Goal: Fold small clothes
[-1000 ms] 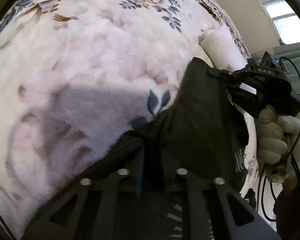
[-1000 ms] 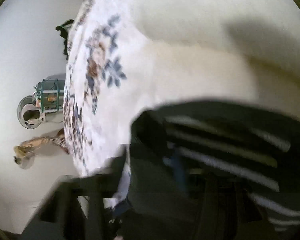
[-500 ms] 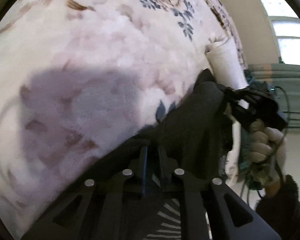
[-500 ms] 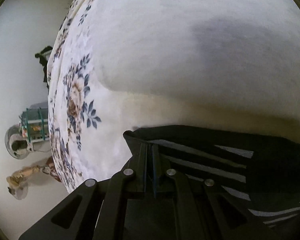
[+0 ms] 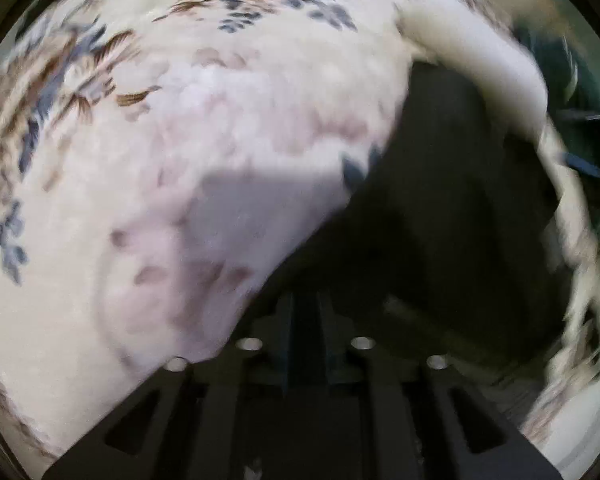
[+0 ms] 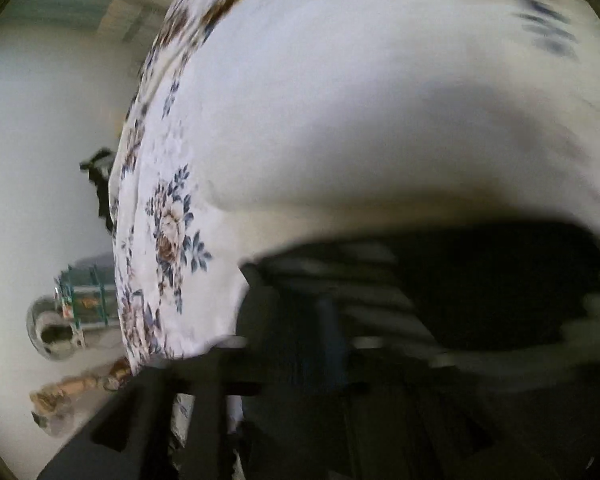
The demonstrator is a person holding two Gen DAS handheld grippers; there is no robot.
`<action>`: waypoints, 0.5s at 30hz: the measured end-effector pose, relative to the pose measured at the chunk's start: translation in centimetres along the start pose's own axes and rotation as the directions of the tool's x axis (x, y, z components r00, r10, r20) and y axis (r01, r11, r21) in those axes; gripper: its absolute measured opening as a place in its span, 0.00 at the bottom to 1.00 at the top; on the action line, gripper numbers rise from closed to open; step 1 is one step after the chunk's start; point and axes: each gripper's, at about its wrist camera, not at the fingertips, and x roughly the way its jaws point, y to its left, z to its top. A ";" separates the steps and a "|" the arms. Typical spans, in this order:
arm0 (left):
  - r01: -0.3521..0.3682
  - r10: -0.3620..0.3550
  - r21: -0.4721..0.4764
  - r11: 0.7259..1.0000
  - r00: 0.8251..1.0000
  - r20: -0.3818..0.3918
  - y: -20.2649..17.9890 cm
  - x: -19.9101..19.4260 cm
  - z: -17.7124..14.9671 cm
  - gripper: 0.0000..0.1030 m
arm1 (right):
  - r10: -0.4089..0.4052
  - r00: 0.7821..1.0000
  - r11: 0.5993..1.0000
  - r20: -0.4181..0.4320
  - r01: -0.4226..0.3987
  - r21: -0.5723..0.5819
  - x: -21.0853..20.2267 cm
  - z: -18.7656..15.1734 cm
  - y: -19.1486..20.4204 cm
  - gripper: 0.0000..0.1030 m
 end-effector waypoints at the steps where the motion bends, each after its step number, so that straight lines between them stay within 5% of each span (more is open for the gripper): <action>1: -0.017 0.017 0.034 0.999 1.000 -0.005 -0.4 0.2 -0.7 0.45 | -0.004 1.000 1.000 0.023 0.003 0.029 -1.9 -1.6 -1.3 0.57; 2: -0.020 0.021 0.050 0.999 1.000 -0.008 -0.6 0.5 -1.1 0.59 | -0.024 0.998 0.997 0.055 0.019 0.078 -4.9 -4.0 -3.7 0.57; 5: -0.083 0.081 0.119 0.989 0.996 0.020 -1.9 1.6 -2.9 0.67 | -0.115 0.986 0.972 0.123 0.087 0.217 -10.6 -9.4 -9.5 0.57; 8: -0.160 0.151 0.213 0.964 0.987 0.059 -3.5 3.0 -4.0 0.79 | -0.290 0.940 0.895 0.181 0.199 0.399 -15.9 -15.4 -16.7 0.63; 11: -0.192 0.180 0.231 0.954 0.981 0.073 -4.0 3.7 -4.0 0.87 | -0.313 0.935 0.833 0.167 0.186 0.521 -17.2 -18.7 -21.7 0.63; 15: -0.201 0.194 0.216 0.955 0.980 0.050 -4.2 4.7 -3.2 1.00 | -0.331 0.929 0.834 0.165 0.206 0.512 -15.7 -18.6 -23.7 0.63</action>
